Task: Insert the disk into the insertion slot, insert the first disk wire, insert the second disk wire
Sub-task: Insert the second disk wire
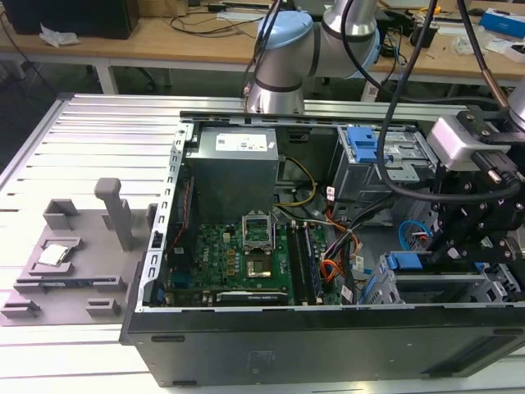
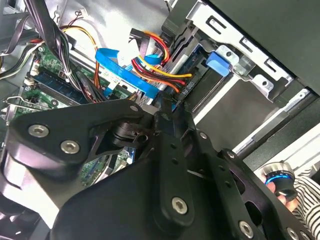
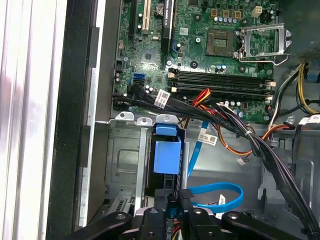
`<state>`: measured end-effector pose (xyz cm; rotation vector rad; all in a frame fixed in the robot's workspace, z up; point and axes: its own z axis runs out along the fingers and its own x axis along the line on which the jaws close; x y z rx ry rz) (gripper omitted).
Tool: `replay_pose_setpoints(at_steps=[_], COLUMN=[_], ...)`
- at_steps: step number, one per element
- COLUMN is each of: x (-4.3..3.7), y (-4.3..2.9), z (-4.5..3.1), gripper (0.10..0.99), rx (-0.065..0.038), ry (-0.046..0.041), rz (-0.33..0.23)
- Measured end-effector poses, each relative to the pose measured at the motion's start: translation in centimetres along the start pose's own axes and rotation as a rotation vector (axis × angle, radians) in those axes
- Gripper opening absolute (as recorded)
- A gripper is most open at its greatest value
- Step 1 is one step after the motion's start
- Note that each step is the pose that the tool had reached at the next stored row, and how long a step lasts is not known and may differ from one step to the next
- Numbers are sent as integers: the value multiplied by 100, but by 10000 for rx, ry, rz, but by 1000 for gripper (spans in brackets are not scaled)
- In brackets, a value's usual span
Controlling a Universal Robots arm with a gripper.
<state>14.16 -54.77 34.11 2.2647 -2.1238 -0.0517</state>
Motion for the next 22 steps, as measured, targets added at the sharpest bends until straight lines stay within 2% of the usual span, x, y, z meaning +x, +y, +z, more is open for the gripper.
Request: replay_pose_setpoints(at_steps=[6, 9, 11, 13, 22], x=[-3, -31, -40, -42, -42], y=[13, 19, 19, 20, 21], z=[-273, -417, -446, -470, -474], gripper=[239, 220, 106, 106, 106], rx=[0, -1, 0, -1, 0], ry=[9, 10, 9, 8, 9], rz=[0, 0, -1, 0, 0])
